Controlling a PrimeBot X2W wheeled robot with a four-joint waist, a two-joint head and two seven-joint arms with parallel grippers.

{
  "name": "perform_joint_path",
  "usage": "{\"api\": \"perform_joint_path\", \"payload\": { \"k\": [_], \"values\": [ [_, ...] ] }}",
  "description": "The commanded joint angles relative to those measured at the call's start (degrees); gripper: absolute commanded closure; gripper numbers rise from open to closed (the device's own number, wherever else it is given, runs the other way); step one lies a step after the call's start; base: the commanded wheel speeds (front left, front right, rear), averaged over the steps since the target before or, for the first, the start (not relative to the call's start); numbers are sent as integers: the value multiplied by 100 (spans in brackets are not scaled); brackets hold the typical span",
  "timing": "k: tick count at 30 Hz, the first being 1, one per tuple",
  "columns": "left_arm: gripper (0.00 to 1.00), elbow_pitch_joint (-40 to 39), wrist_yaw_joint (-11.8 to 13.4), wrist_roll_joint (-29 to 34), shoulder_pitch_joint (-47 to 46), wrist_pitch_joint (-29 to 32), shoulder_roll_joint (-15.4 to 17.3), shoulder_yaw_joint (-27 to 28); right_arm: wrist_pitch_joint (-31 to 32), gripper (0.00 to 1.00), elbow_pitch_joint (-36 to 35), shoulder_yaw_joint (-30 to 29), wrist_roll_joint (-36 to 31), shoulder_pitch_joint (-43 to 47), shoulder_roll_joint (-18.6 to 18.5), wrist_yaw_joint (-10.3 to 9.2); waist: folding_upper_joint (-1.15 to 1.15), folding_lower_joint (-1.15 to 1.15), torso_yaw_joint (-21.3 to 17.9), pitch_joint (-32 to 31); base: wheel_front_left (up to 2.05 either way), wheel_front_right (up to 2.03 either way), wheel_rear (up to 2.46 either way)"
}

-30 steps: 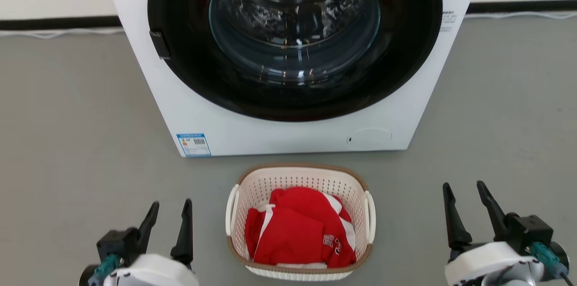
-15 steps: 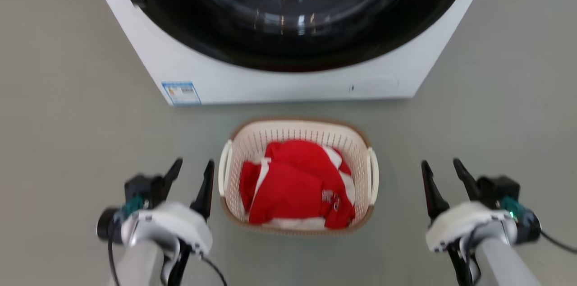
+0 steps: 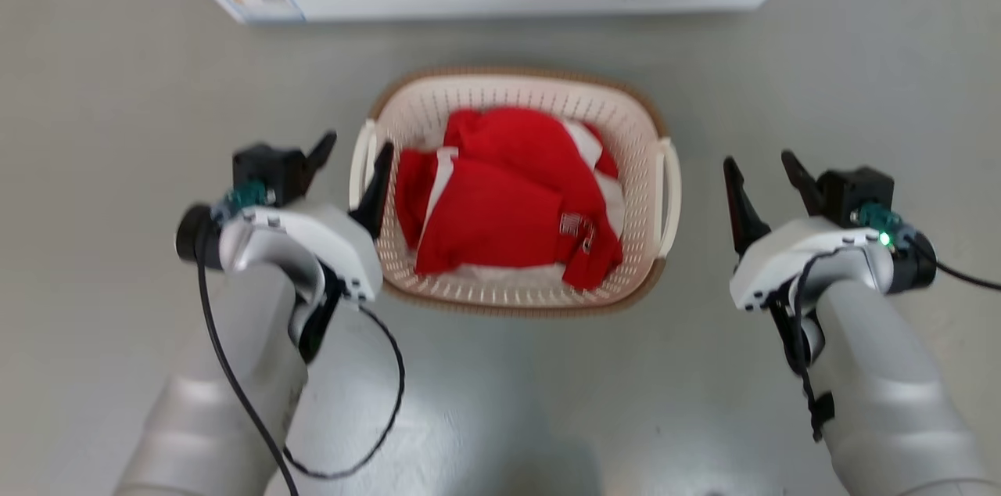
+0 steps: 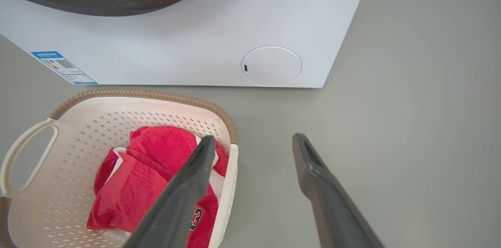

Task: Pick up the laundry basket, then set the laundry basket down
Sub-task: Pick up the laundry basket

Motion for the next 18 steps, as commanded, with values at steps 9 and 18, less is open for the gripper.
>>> {"api": "perform_joint_path", "payload": {
  "k": [9, 18],
  "values": [
    [0, 240, -34, -98, -619, -37, 196, -1, -78, 0, 126, 456, 353, -330, 57, 35, 0, 0, 90, 877, 0, 0, 0],
    [0, 364, -34, -94, -842, -37, 200, -186, -78, 0, 128, 541, 457, -452, 57, 35, 0, 0, 122, 1140, 0, 0, 0]
  ]
}}
